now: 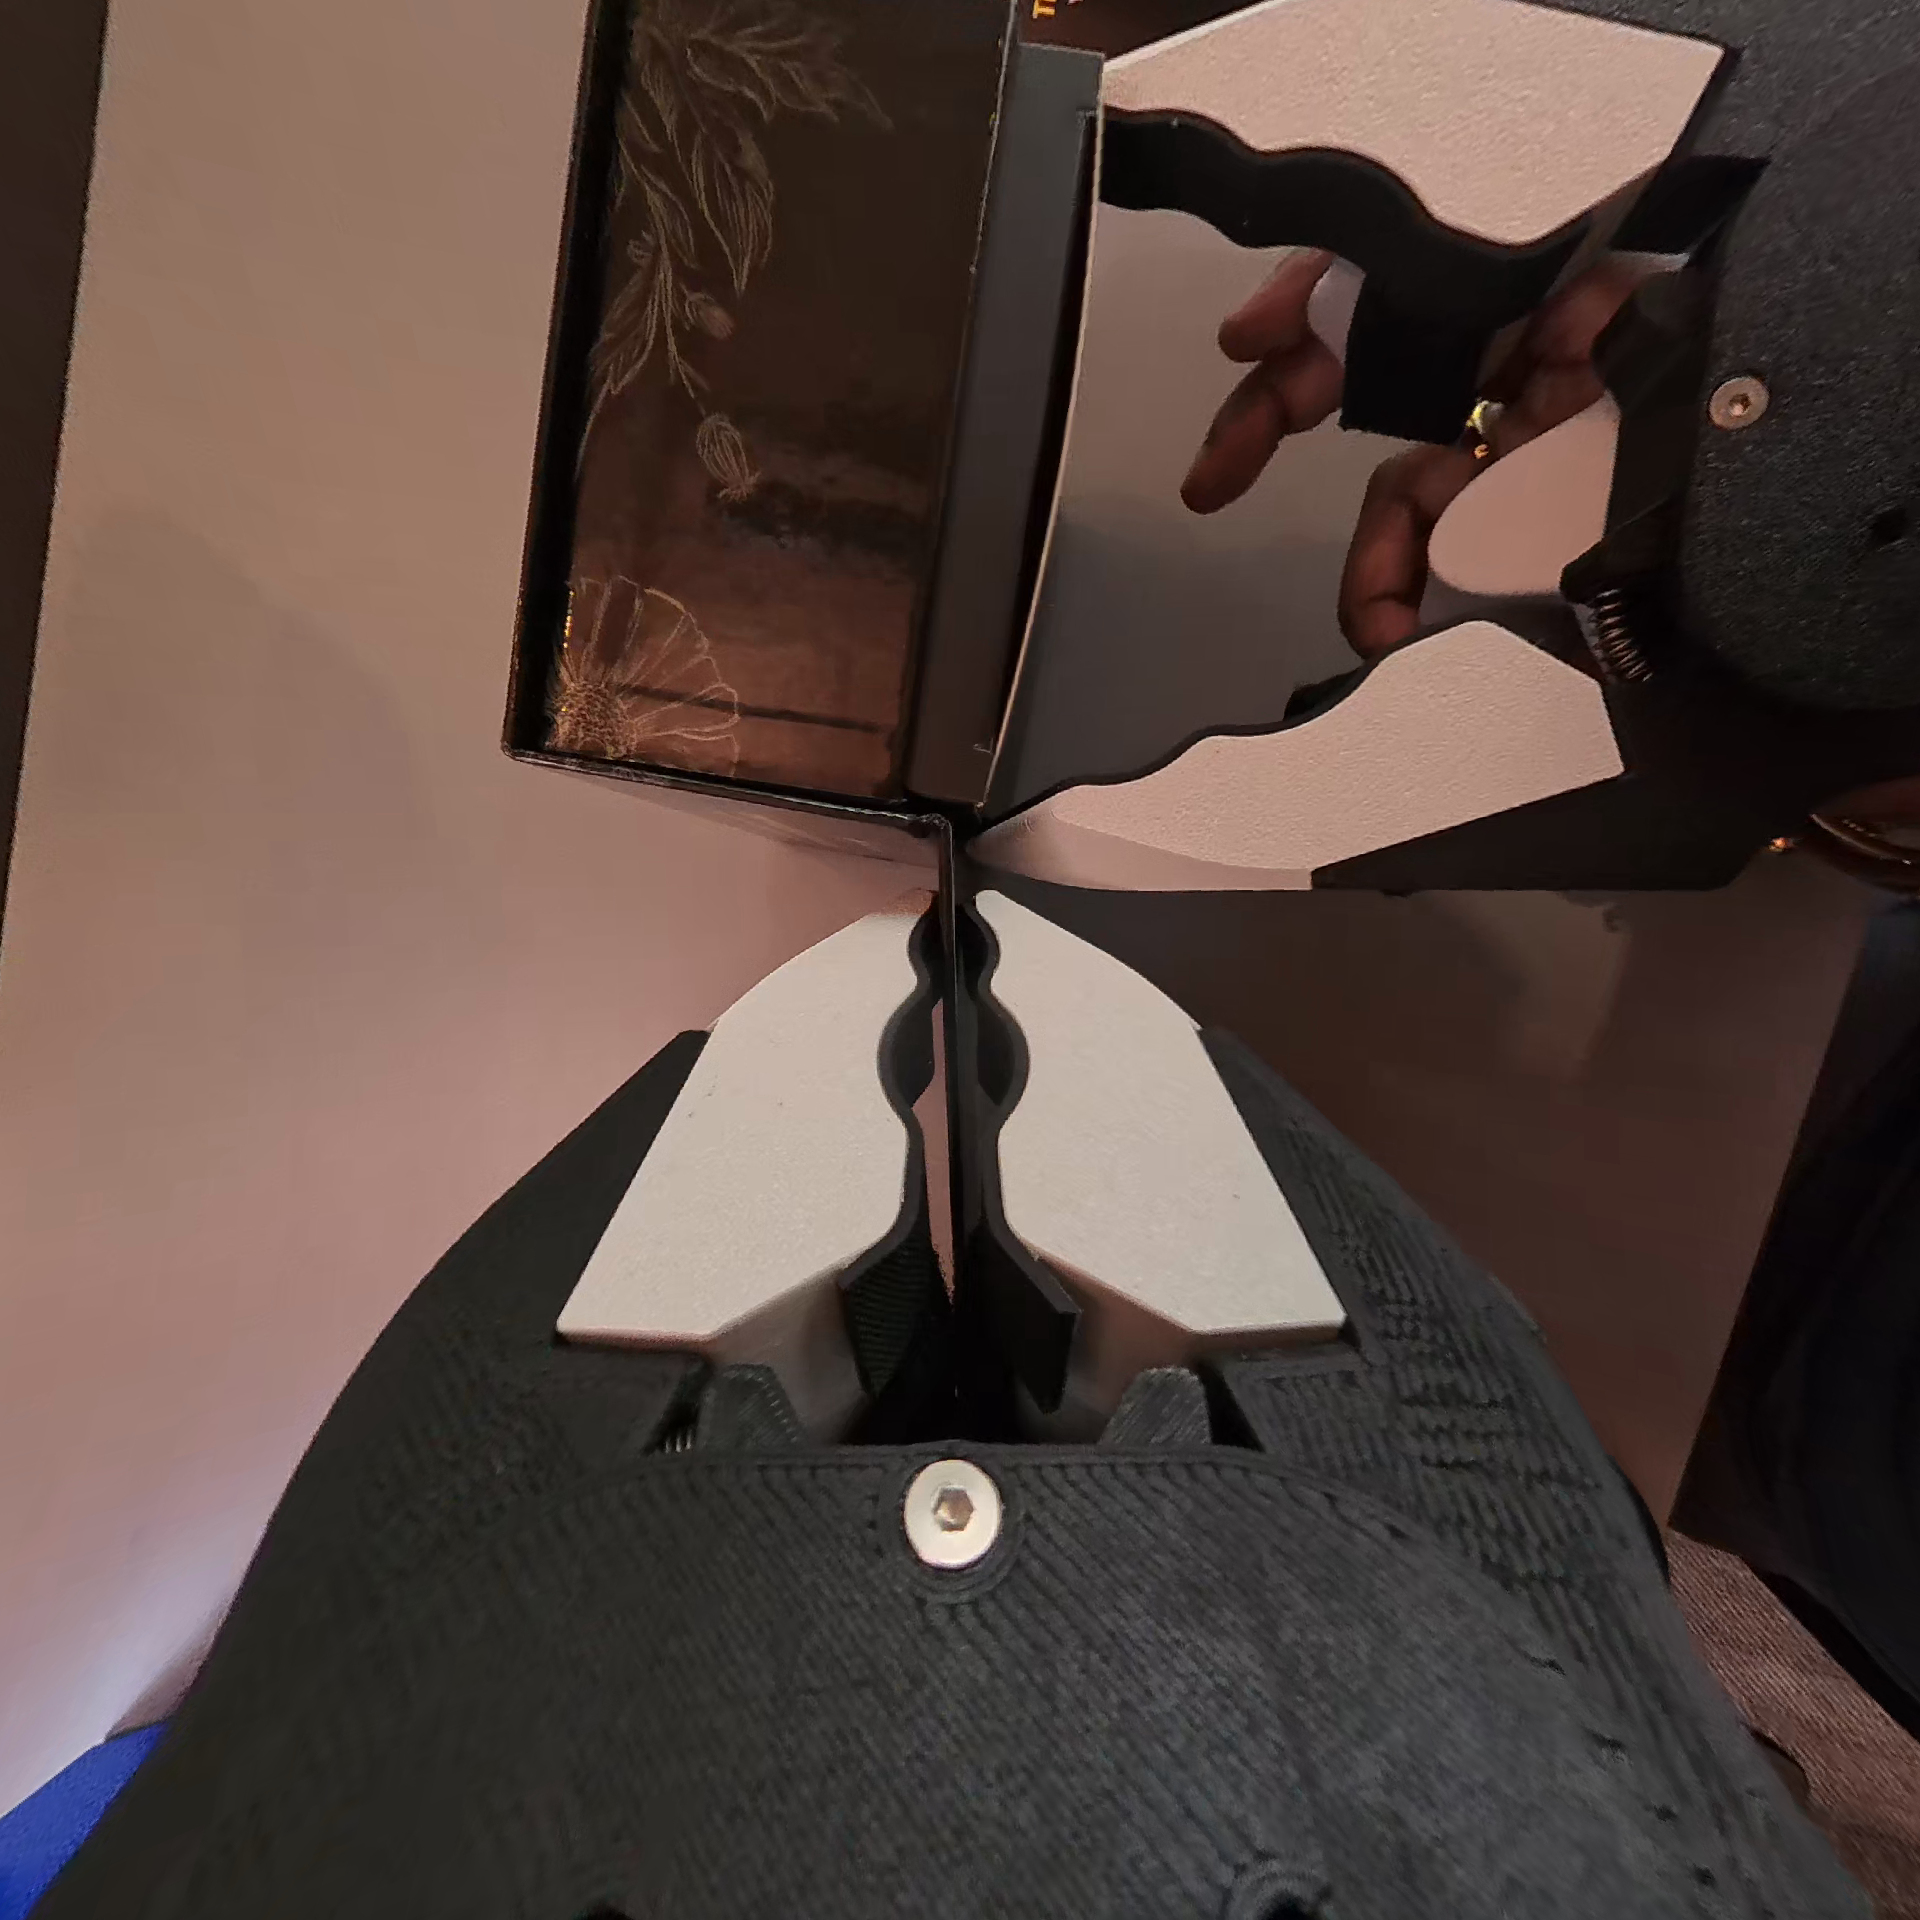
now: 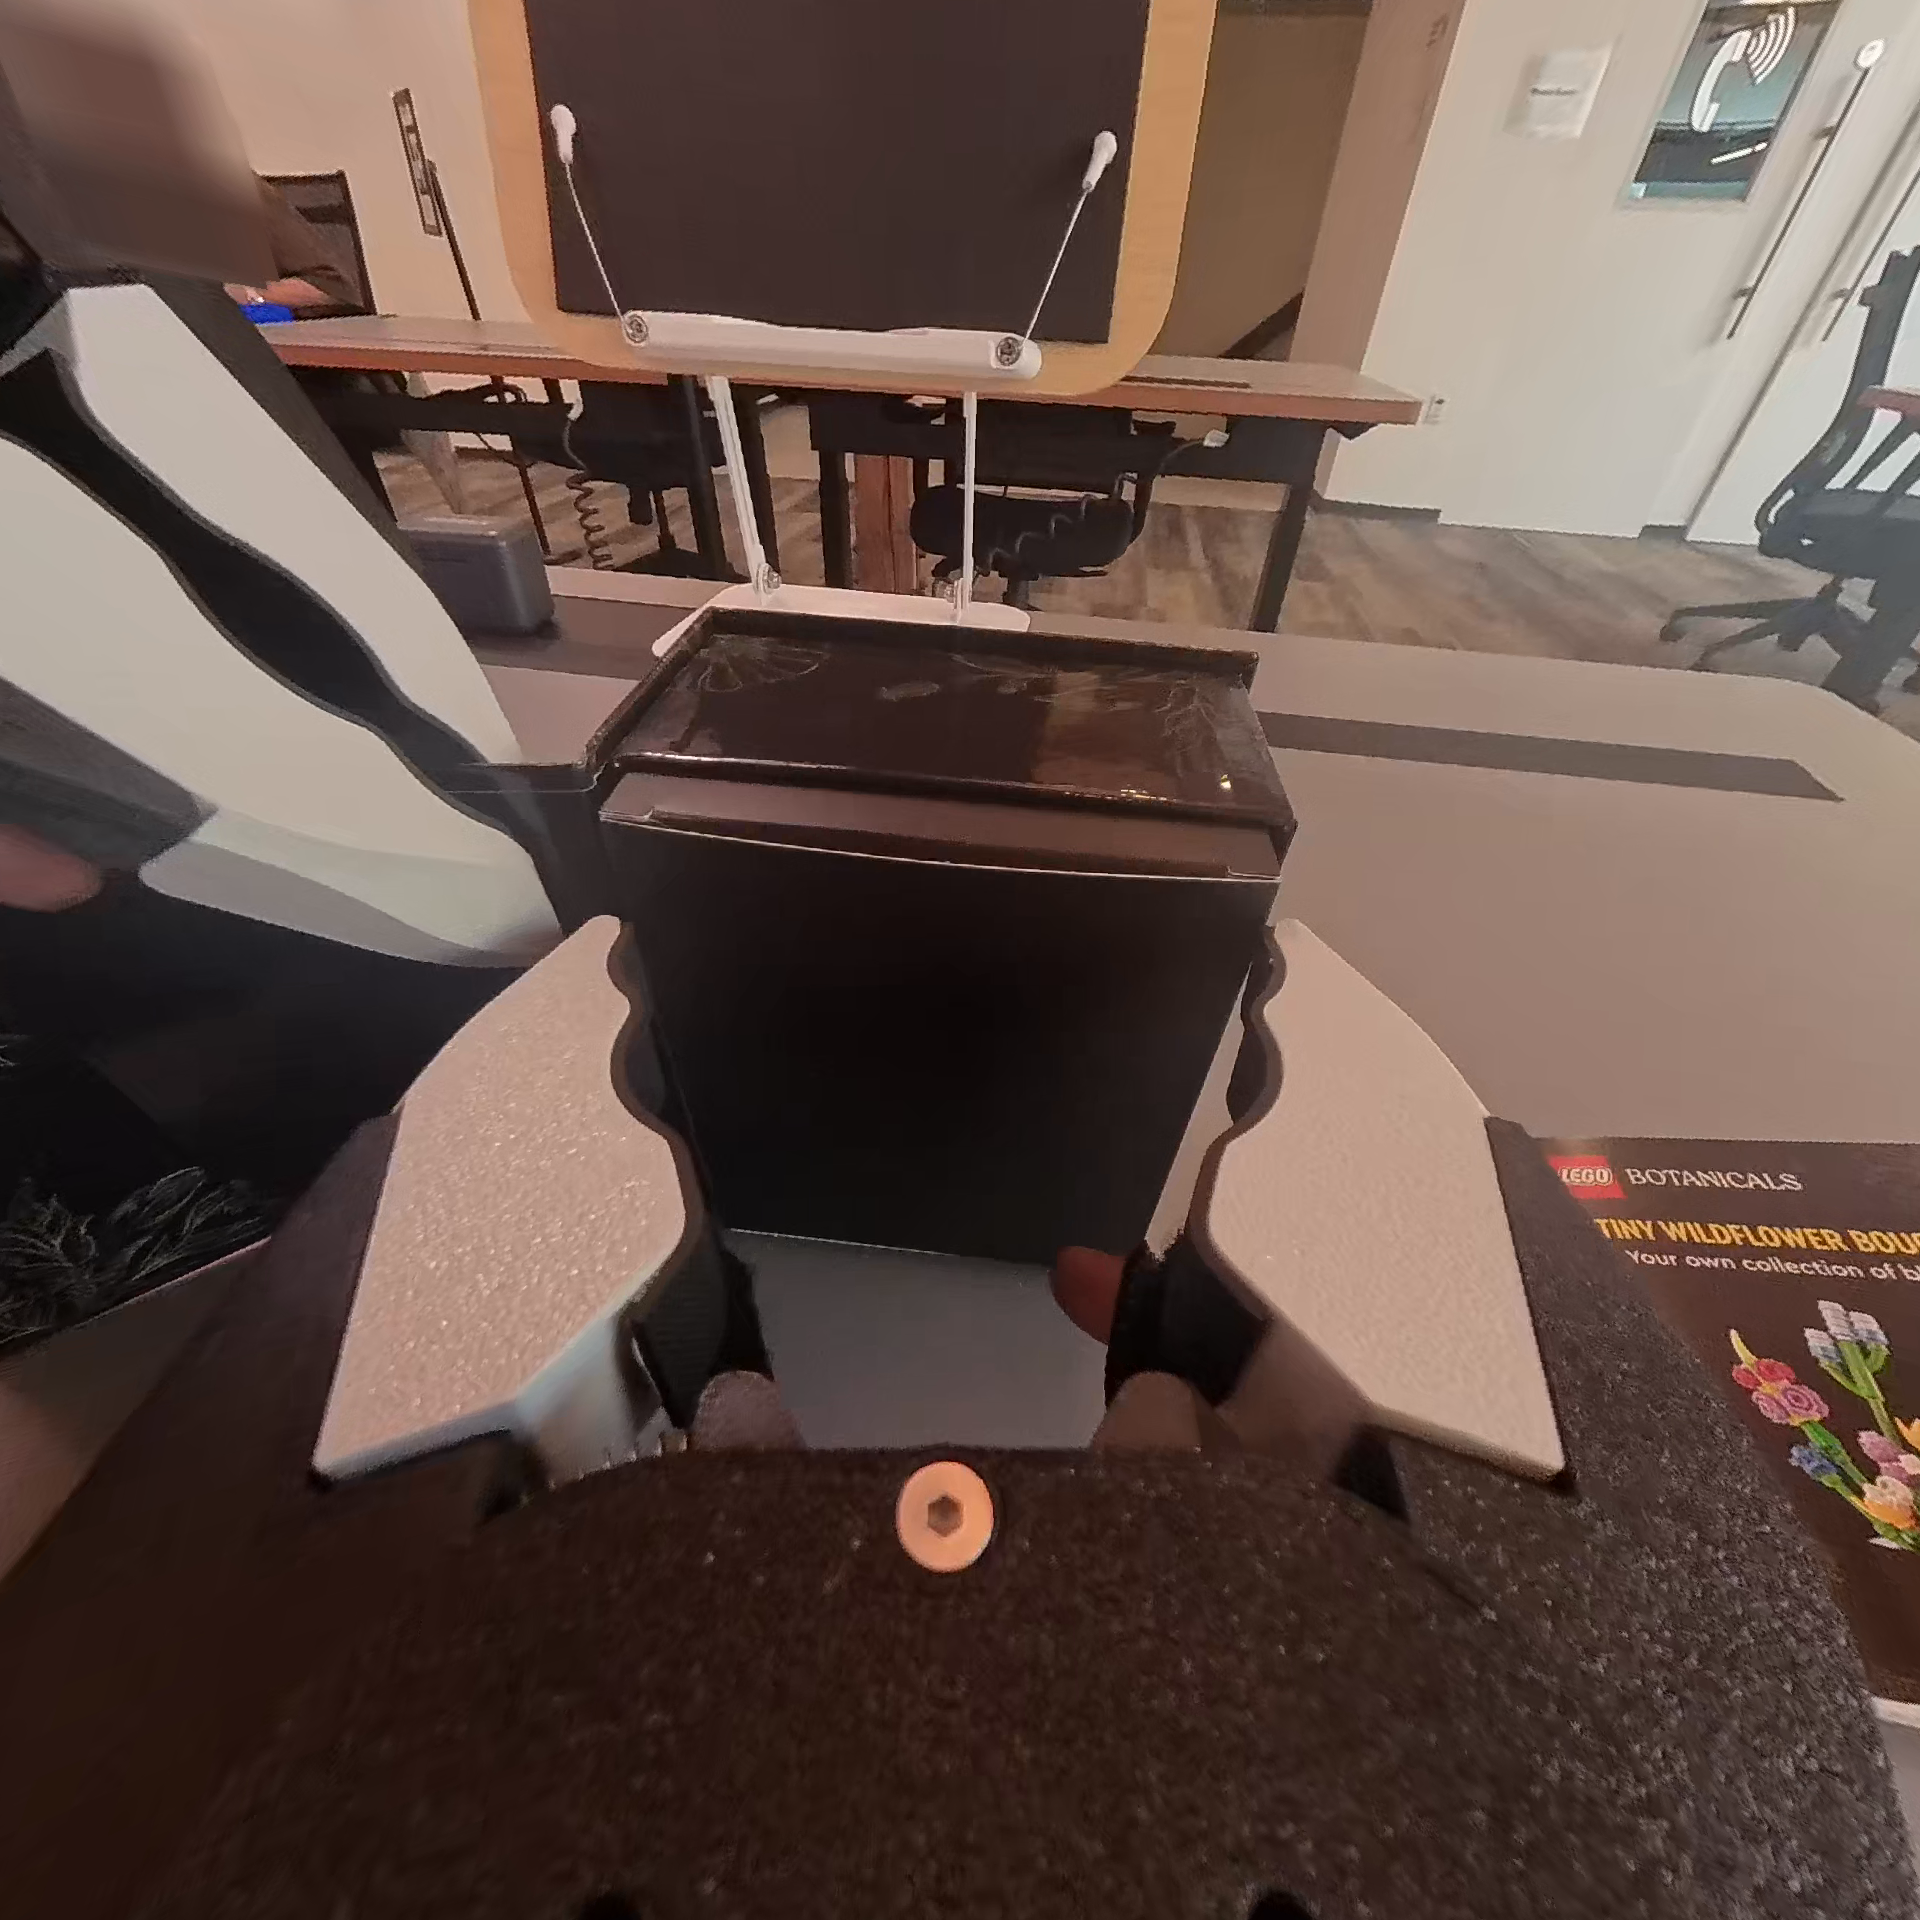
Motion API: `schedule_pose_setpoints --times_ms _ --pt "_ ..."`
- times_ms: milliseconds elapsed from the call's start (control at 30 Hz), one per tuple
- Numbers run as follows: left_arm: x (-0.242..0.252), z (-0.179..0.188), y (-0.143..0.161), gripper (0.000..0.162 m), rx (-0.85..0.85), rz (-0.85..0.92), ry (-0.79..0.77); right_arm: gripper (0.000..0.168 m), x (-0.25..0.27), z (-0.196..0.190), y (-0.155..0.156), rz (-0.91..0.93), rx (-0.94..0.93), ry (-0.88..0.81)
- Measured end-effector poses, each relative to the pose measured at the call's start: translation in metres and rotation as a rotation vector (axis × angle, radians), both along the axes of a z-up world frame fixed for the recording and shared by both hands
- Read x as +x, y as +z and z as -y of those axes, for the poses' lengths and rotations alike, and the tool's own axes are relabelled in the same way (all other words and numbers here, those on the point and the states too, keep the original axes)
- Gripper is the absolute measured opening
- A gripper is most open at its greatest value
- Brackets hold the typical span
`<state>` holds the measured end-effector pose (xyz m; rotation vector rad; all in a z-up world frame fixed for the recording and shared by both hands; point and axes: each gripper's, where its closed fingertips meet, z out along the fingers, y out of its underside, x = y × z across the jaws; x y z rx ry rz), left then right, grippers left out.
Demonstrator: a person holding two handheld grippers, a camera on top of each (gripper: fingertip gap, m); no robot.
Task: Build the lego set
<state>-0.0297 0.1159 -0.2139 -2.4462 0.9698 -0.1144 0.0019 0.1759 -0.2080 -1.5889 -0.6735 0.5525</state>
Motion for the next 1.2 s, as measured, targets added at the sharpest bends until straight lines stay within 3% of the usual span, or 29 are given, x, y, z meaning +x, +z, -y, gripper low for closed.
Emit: schedule_pose_setpoints --times_ms 167,200,233,267,300,333,400,433,600,700,933,1033,1200 --pt "-0.006 -0.006 0.000 0.004 0.061 -0.062 0.057 0.107 0.002 0.001 -0.003 0.006 -0.018 -0.005" --pt "-0.008 -0.007 0.000 0.004 0.075 -0.077 0.073 0.100 0.004 0.000 -0.002 0.010 -0.012 -0.012" --pt "-0.015 -0.011 0.001 0.006 0.103 -0.119 0.106 0.066 0.013 -0.004 0.001 0.021 0.023 -0.064" --pt "-0.025 -0.014 0.004 0.004 0.140 -0.157 0.143 0.051 0.016 -0.004 0.003 0.015 0.041 -0.054" --pt "-0.029 -0.016 0.007 0.002 0.161 -0.148 0.163 0.050 0.016 -0.002 0.004 -0.003 0.028 -0.036" --pt "-0.032 -0.017 0.010 0.002 0.177 -0.133 0.179 0.054 0.013 0.000 0.003 -0.008 0.009 -0.004" --pt "-0.034 -0.016 0.011 0.002 0.159 -0.101 0.196 0.097 0.005 0.003 0.001 -0.012 -0.023 0.021" --pt "-0.033 -0.015 0.009 0.002 0.140 -0.080 0.192 0.110 0.002 0.004 -0.002 -0.003 -0.033 0.029" --pt "-0.031 -0.016 0.012 0.002 0.193 -0.119 0.169 0.128 -0.012 0.012 -0.012 0.002 -0.093 0.101" --pt "-0.034 -0.016 0.020 0.002 0.320 -0.239 0.106 0.138 -0.013 0.023 -0.001 -0.090 -0.156 0.271" --pt "-0.036 0.001 0.024 0.002 0.492 -0.388 -0.105 0.130 0.020 0.046 0.022 -0.175 -0.288 0.748" --pt "-0.025 0.011 0.010 0.002 0.569 -0.485 -0.237 0.125 0.029 0.039 0.036 -0.293 -0.368 0.787" --pt "-0.003 0.020 -0.014 0.002 0.740 -0.801 -0.440 0.101 0.040 0.033 0.052 -0.338 -0.246 0.843"
